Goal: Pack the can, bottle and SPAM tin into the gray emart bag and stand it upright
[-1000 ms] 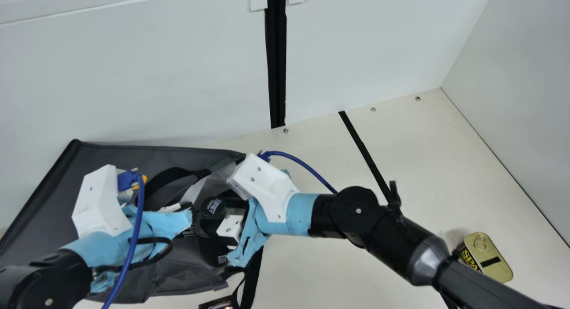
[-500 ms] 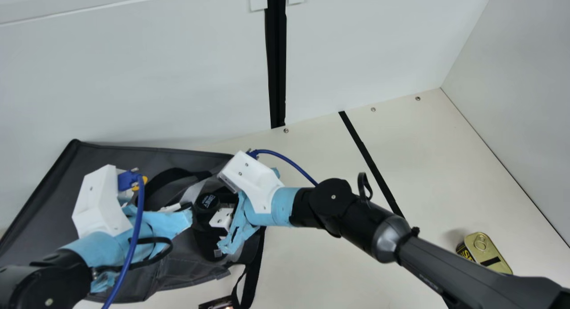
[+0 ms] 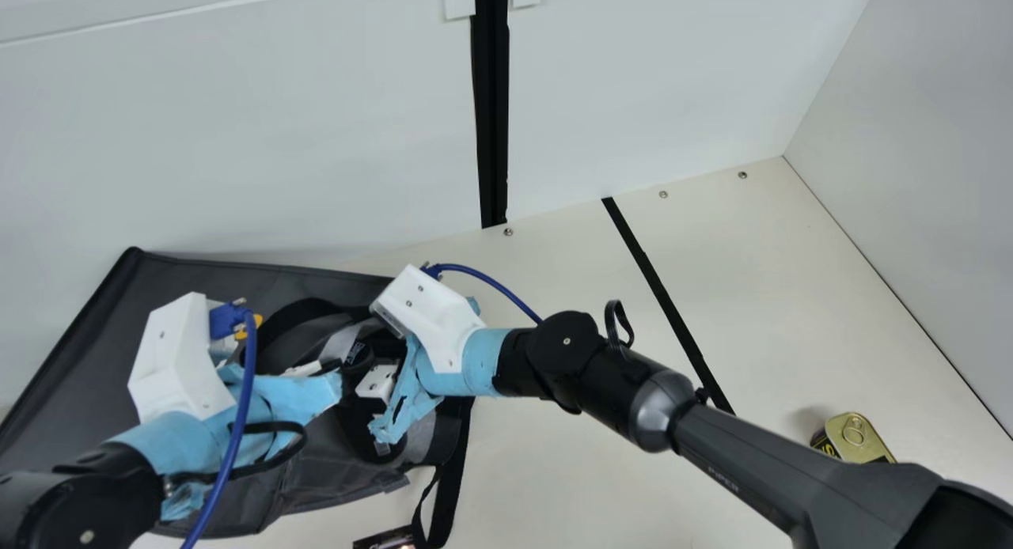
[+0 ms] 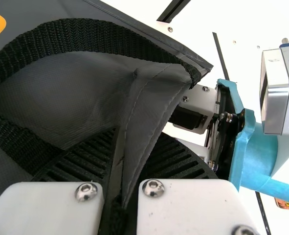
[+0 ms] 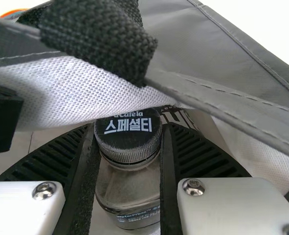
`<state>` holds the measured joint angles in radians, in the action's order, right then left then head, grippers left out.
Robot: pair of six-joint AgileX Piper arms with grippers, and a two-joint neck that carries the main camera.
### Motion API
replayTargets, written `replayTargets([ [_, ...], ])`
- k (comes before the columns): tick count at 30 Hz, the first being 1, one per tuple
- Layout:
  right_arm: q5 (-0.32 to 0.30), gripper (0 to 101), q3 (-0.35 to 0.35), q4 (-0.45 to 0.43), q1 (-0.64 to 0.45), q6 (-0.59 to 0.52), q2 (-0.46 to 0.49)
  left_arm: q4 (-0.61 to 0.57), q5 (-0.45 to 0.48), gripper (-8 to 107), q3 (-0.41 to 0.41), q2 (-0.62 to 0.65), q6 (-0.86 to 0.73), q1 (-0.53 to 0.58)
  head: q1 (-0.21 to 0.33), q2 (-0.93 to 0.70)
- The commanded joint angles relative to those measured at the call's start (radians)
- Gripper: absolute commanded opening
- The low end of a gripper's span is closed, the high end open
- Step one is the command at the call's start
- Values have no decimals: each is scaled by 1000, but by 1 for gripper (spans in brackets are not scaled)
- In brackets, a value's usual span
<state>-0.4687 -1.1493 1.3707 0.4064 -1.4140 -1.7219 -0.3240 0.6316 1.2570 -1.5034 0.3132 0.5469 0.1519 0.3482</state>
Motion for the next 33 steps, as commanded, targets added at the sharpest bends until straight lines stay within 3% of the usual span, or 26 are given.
replayTargets([
  [1,-7,23,0,-18,-1,5,-1,0,0,-8,0,0,0,0,23,1],
  [22,-62,94,5,-85,-31,37,36,0,0,-8,0,0,0,0,23,1],
  [33,-146,95,39,-106,-89,39,97,0,0,-8,0,0,0,0,23,1],
])
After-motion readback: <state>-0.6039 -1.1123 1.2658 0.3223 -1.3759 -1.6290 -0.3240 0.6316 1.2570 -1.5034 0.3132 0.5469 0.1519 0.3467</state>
